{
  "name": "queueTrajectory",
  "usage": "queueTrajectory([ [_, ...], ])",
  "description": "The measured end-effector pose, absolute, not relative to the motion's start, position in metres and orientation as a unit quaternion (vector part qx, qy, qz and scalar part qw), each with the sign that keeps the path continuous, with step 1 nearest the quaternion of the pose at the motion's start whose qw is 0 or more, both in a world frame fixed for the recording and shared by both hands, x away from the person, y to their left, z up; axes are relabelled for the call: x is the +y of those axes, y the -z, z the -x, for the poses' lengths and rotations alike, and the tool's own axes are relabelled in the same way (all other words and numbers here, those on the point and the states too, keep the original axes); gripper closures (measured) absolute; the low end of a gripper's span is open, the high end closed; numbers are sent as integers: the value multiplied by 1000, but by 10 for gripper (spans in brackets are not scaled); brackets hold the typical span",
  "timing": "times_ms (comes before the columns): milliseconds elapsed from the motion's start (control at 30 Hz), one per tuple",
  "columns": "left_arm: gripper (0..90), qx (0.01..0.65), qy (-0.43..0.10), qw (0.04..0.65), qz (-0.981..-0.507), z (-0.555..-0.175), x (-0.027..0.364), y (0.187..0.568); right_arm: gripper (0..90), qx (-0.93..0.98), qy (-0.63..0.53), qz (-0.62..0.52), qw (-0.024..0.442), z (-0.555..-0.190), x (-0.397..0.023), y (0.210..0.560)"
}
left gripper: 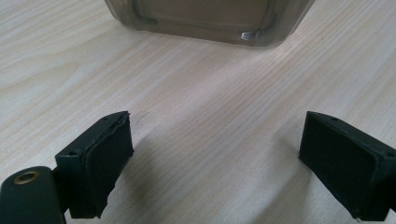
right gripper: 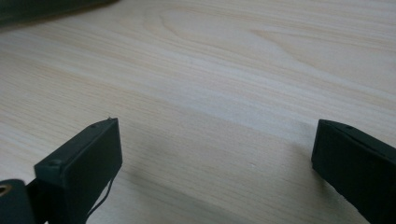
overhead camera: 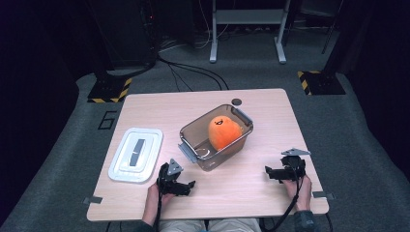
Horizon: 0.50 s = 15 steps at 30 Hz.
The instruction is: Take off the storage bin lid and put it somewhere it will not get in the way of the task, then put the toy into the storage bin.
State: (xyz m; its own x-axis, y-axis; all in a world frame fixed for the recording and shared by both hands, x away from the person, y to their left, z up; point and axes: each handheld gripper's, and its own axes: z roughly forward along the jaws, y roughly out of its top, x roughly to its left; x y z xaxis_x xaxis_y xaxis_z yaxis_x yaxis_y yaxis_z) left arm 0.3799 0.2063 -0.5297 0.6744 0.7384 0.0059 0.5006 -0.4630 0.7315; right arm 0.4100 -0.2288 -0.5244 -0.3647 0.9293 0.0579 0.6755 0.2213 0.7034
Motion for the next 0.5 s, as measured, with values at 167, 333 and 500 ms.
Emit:
queueTrajectory([
  [167,93,371,-164,366,-838,-380,206,530,9,755,-329,-528,205,-409,-230,527],
  [333,93,370,-162,365,-839,-380,206,530,0,755,-321,-527,223,-410,-226,529],
  [500,93,384,-172,357,-834,-377,205,529,0,756,-320,-526,223,-410,-226,529],
])
